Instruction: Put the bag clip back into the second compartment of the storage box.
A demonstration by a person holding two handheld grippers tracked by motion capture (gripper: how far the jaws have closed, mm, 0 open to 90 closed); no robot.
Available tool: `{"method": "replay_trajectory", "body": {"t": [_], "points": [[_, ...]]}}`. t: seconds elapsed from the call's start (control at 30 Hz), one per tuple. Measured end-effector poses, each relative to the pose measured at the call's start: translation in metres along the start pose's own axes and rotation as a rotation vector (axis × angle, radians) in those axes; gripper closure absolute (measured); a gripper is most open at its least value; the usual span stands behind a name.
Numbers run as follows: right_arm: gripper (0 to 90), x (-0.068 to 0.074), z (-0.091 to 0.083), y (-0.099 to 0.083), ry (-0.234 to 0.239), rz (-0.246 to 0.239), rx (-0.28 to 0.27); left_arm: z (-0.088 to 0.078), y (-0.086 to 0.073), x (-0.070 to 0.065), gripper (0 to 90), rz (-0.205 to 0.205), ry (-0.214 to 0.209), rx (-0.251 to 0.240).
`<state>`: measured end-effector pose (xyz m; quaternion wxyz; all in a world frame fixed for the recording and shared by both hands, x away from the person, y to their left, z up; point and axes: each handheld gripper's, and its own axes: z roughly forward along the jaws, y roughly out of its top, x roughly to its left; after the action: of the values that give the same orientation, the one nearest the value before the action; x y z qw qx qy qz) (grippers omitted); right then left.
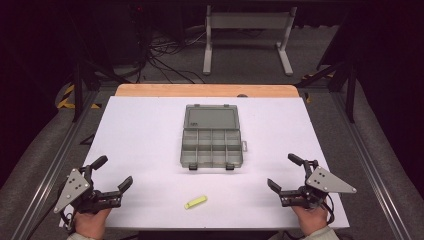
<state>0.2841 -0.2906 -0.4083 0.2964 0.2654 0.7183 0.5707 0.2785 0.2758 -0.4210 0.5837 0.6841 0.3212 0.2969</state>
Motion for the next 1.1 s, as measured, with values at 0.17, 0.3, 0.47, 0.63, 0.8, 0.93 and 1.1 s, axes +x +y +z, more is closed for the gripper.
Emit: {"method": "replay_trajectory", "body": {"t": [0.17, 0.3, 0.47, 0.63, 0.8, 0.93, 1.1], "points": [[1.9, 0.0, 0.0, 0.0, 0.01, -0.002, 0.004, 0.001, 0.002, -0.002, 0.2, 0.023, -0.005, 0.007], [1.9, 0.0, 0.001, 0.0, 0.018, -0.003, 0.006, 0.002, 0.002, -0.001, 0.0, 0.008, -0.013, 0.007], [2.7, 0.001, 0.001, 0.001, 0.027, -0.007, 0.008, 0.003, 0.006, -0.003, 1.5, -0.007, -0.035, 0.017], [2.6, 0.001, 0.002, 0.001, 0.032, -0.003, 0.015, 0.007, 0.01, -0.005, 0.5, 0.001, -0.059, 0.009], [2.4, 0.002, 0.002, 0.002, 0.032, -0.003, 0.017, 0.015, 0.018, -0.01, 0.1, -0.006, -0.106, 0.03], [2.4, 0.003, 0.003, 0.002, 0.034, -0.008, 0.02, 0.024, 0.026, -0.016, 0.2, -0.008, -0.16, 0.049], [2.3, 0.003, 0.003, 0.002, 0.035, -0.006, 0.02, 0.041, 0.04, -0.029, 0.1, 0.001, -0.212, 0.032]]}}
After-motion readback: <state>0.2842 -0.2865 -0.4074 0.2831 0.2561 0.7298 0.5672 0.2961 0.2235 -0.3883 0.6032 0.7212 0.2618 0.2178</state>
